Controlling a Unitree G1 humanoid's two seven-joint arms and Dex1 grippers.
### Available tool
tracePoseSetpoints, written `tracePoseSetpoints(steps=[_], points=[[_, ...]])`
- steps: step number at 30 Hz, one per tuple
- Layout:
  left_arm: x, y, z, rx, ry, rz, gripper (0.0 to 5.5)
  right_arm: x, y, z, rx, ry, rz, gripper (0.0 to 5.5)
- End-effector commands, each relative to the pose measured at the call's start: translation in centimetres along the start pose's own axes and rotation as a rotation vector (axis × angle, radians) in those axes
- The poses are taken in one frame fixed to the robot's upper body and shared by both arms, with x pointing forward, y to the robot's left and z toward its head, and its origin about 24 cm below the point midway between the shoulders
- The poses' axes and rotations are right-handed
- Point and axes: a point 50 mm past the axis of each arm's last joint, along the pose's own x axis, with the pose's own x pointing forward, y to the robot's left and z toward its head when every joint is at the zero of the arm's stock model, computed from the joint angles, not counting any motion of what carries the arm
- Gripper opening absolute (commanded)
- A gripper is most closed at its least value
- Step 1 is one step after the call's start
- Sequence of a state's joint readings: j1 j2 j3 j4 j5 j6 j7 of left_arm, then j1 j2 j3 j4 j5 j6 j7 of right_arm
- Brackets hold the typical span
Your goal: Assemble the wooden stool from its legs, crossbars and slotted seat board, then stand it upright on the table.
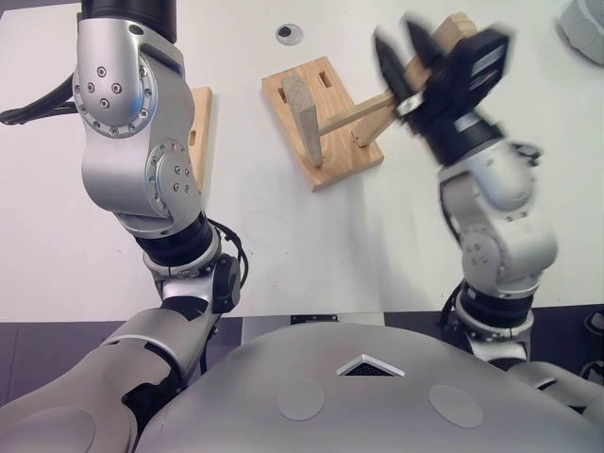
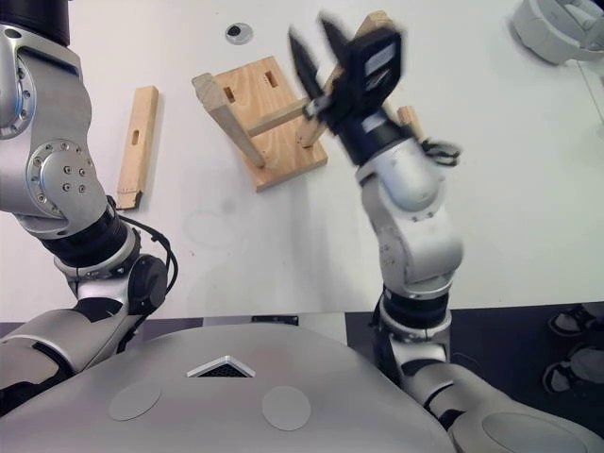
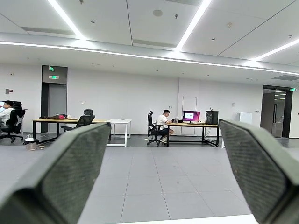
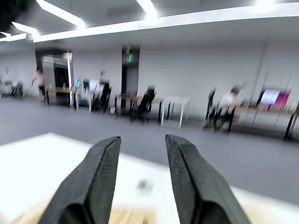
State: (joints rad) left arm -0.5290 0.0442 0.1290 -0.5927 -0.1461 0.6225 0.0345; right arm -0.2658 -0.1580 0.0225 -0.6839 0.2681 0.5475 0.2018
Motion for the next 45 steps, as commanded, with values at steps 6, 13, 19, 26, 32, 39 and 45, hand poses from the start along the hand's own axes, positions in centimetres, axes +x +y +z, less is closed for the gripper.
tracePoseSetpoints(steps=[6, 13, 19, 26, 32, 39, 45], points=[[-0.1, 0.1, 0.0, 0.015, -0.005, 0.016, 4.24, 1.2, 0.9, -4.3, 0.261, 0.248, -0.055, 1.81], [0.1, 0.1, 0.0, 0.006, -0.002, 0.015, 4.24, -7.5, 2.1, -15.2, 0.357, 0.92, -0.176, 1.81], [0.0, 0.1, -0.2, 0.004, -0.003, 0.016, 4.24, -2.4, 1.9, -9.6, 0.205, 0.507, -0.035, 1.81], [-0.5, 0.3, -0.9, 0.034, 0.027, 0.007, 4.24, 1.7, 0.0, 2.2, -0.076, -0.074, 0.046, 1.81], [-3.8, 1.3, -3.1, 0.131, 0.163, 0.028, 4.24, 2.3, -8.7, 9.0, -0.176, -0.21, -0.255, 1.81], [-7.6, 0.9, -5.4, 0.15, 0.339, 0.084, 4.24, -1.0, -12.1, -4.0, -0.178, 0.413, -0.267, 1.81], [-7.5, -2.7, -7.3, 0.105, 0.566, -0.105, 4.24, -1.5, -4.3, -6.5, -0.16, 0.548, 0.094, 1.81]])
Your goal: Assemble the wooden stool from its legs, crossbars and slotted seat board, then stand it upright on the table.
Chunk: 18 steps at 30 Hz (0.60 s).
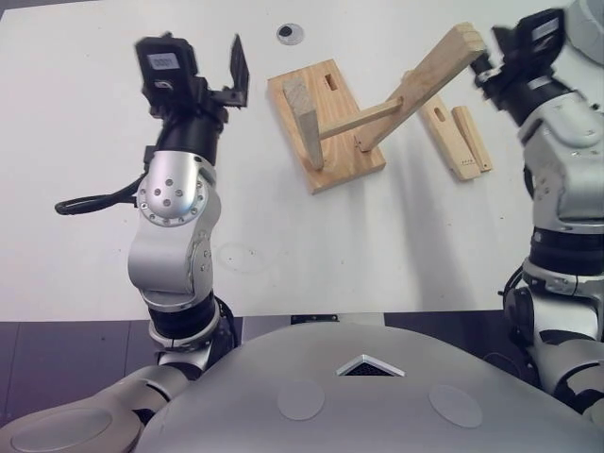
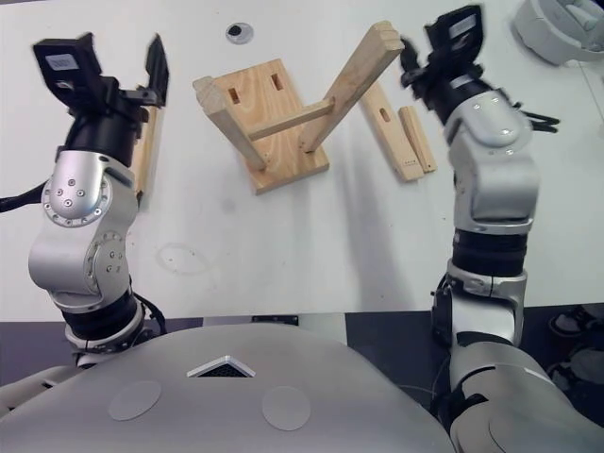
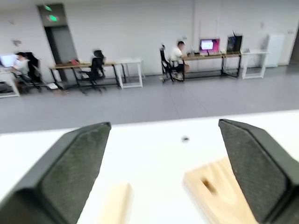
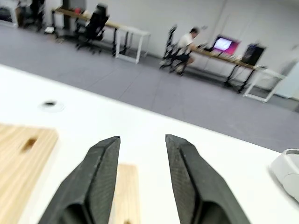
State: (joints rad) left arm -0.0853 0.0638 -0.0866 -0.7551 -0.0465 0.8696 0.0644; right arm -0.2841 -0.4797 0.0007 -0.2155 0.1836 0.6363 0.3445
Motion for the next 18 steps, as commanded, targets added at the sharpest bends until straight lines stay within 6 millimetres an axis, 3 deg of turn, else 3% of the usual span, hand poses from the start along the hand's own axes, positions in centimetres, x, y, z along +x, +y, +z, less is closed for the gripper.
tracePoseSetpoints(steps=[1, 3, 5, 11, 15, 18], points=[[0.7, -2.8, 1.1, 0.014, 0.034, -0.141, 4.24, -1.6, 4.7, 3.8, -0.042, -0.128, 0.184, 1.81], [0.7, -3.2, 1.3, 0.01, 0.038, -0.155, 4.24, -2.8, 6.2, 5.6, -0.103, -0.199, 0.229, 1.81], [0.9, -2.8, 1.2, 0.023, 0.049, -0.13, 4.24, -3.8, 6.6, 6.3, -0.15, -0.214, 0.246, 1.81], [1.7, 1.3, 1.3, 0.083, 0.032, 0.005, 4.24, -4.3, 4.2, 3.6, -0.148, -0.061, 0.113, 1.81], [1.5, 1.2, 1.3, 0.076, 0.018, -0.016, 4.24, -4.6, 2.4, 0.8, -0.135, 0.054, 0.026, 1.81], [1.2, 1.5, 1.7, 0.082, -0.012, -0.017, 4.24, -4.5, 0.5, 1.1, -0.105, 0.03, -0.11, 1.81]])
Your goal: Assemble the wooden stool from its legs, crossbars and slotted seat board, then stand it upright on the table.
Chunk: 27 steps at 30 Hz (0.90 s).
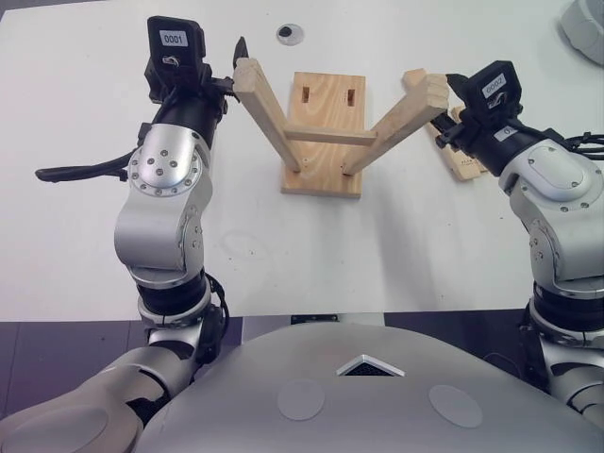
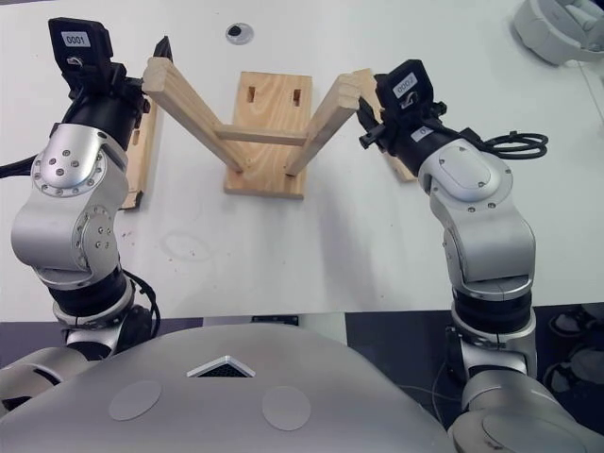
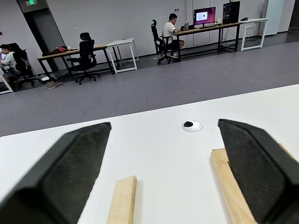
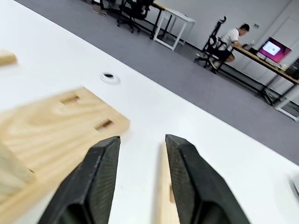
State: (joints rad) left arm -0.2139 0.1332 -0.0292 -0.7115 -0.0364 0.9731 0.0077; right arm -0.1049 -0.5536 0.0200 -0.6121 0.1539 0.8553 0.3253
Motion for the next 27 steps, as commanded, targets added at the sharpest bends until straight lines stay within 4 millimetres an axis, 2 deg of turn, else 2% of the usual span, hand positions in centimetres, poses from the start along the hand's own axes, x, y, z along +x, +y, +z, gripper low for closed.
tracePoseSetpoints(steps=[1, 4, 7, 8, 10, 11, 14, 16, 17, 19, 21, 23, 27], points=[[-0.2, 0.8, 1.2, 0.013, -0.078, 0.0, 4.24, -0.1, -2.6, 1.2, 0.037, -0.08, -0.164, 1.81], [0.4, 3.1, 4.7, 0.071, -0.271, 0.042, 4.24, -0.7, -4.3, 6.3, 0.175, -0.407, -0.23, 1.81], [1.0, 5.9, 7.8, 0.066, -0.433, 0.066, 4.24, -2.4, -4.9, 11.1, 0.303, -0.705, -0.204, 1.81], [1.0, 6.2, 9.2, -0.018, -0.494, 0.023, 4.24, -3.1, -4.8, 12.5, 0.327, -0.792, -0.175, 1.81], [0.5, 5.2, 11.2, -0.173, -0.583, -0.138, 4.24, -4.1, -4.3, 14.2, 0.333, -0.888, -0.114, 1.81], [0.2, 4.5, 11.4, -0.201, -0.595, -0.211, 4.24, -4.3, -4.1, 14.5, 0.335, -0.9, -0.086, 1.81], [0.0, 2.7, 9.5, -0.228, -0.502, -0.292, 4.24, -3.2, -1.8, 13.1, 0.348, -0.821, 0.034, 1.81], [0.3, 1.7, 7.7, -0.201, -0.424, -0.312, 4.24, -2.0, 0.2, 11.1, 0.397, -0.725, 0.13, 1.81], [0.7, 1.4, 6.2, -0.171, -0.367, -0.314, 4.24, -1.0, 1.3, 9.7, 0.418, -0.622, 0.174, 1.81], [1.9, 1.0, 2.6, -0.096, -0.216, -0.305, 4.24, 0.9, 3.3, 6.4, 0.337, -0.361, 0.221, 1.81], [2.2, 0.3, 0.6, 0.002, -0.142, -0.34, 4.24, 1.6, 3.7, 4.4, 0.312, -0.222, 0.212, 1.81], [2.1, -0.1, 0.5, 0.025, -0.143, -0.367, 4.24, 1.8, 2.6, 5.4, 0.357, -0.275, 0.159, 1.81], [2.4, 1.4, 2.0, 0.018, -0.222, -0.291, 4.24, 1.0, 1.0, 9.5, 0.422, -0.517, 0.125, 1.81]])
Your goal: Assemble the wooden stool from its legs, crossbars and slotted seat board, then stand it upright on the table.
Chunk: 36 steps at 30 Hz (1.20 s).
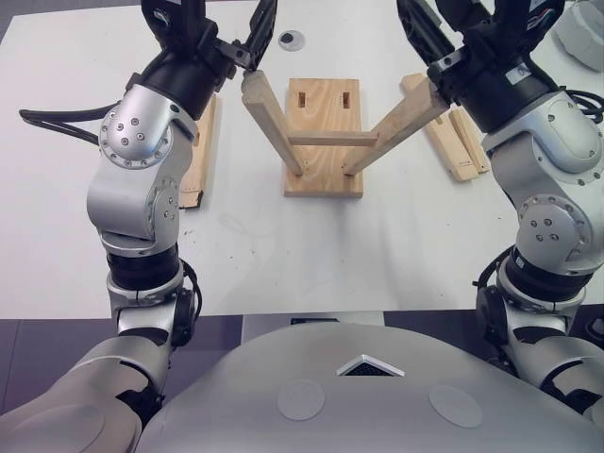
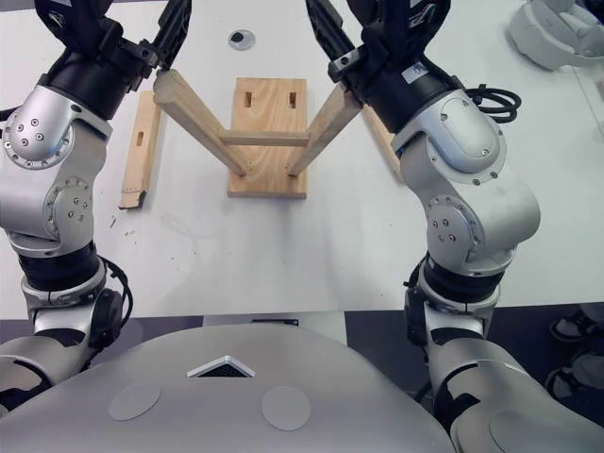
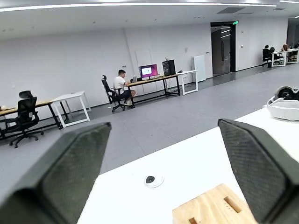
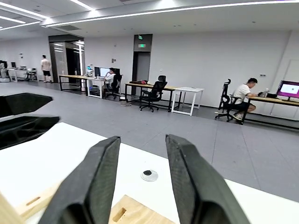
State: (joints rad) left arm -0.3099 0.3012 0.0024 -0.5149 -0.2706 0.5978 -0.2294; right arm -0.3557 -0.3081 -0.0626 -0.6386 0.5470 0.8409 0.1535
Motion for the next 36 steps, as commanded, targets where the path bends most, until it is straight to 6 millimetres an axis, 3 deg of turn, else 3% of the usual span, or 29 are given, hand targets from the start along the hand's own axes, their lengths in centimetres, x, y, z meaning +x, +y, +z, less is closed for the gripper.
tracePoseSetpoints(steps=[1, 3, 5, 6, 7, 9, 12, 15, 17, 19, 21, 26, 28, 32, 34, 36], points=[[0.0, 1.9, 0.2, 0.002, 0.002, 0.08, 4.24, 0.5, -0.1, 2.9, 0.078, -0.164, -0.005, 1.81], [-0.1, 3.8, 1.3, -0.023, -0.062, 0.158, 4.24, 0.0, -0.8, 5.7, 0.1, -0.315, -0.022, 1.81], [-0.6, 5.2, 0.4, -0.016, -0.023, 0.225, 4.24, -0.6, -3.1, 6.6, 0.125, -0.377, -0.12, 1.81], [-0.8, 5.4, -1.1, 0.0, 0.048, 0.244, 4.24, -0.9, -4.7, 6.1, 0.142, -0.364, -0.198, 1.81], [-1.0, 5.2, -2.8, 0.018, 0.132, 0.229, 4.24, -0.9, -6.1, 4.7, 0.104, -0.274, -0.279, 1.81], [-0.9, 4.1, -6.9, 0.021, 0.306, 0.139, 4.24, -0.7, -7.1, -1.6, -0.019, 0.093, -0.307, 1.81], [-1.2, 4.0, -11.6, 0.079, 0.512, -0.004, 4.24, -1.6, -5.2, -10.8, -0.139, 0.442, -0.097, 1.81], [-1.0, 4.7, -14.6, 0.173, 0.641, -0.157, 4.24, -3.4, -3.4, -16.9, -0.223, 0.696, 0.083, 1.81], [-0.1, 4.1, -15.9, 0.164, 0.661, -0.249, 4.24, -4.9, -3.2, -19.0, -0.348, 0.875, 0.185, 1.81], [1.0, 1.6, -16.5, 0.099, 0.588, -0.43, 4.24, -4.0, -1.6, -18.5, -0.337, 0.859, 0.29, 1.81], [1.5, 0.3, -16.2, 0.039, 0.518, -0.542, 4.24, -3.3, -0.4, -17.8, -0.362, 0.832, 0.382, 1.81], [1.6, -0.4, -16.7, 0.057, 0.508, -0.687, 4.24, -2.6, 4.5, -13.6, -0.343, 0.626, 0.754, 1.81], [2.8, -0.2, -15.9, 0.029, 0.426, -0.66, 4.24, -3.1, 4.9, -12.7, -0.31, 0.599, 0.809, 1.81], [5.6, 3.7, -12.7, 0.039, 0.231, -0.39, 4.24, -5.8, 1.5, -11.6, -0.312, 0.711, 0.77, 1.81], [5.1, 6.7, -11.7, 0.13, 0.193, -0.262, 4.24, -6.2, -1.2, -10.5, -0.336, 0.706, 0.671, 1.81], [3.2, 9.0, -11.5, 0.232, 0.199, -0.196, 4.24, -5.1, -3.9, -9.1, -0.386, 0.616, 0.503, 1.81]])
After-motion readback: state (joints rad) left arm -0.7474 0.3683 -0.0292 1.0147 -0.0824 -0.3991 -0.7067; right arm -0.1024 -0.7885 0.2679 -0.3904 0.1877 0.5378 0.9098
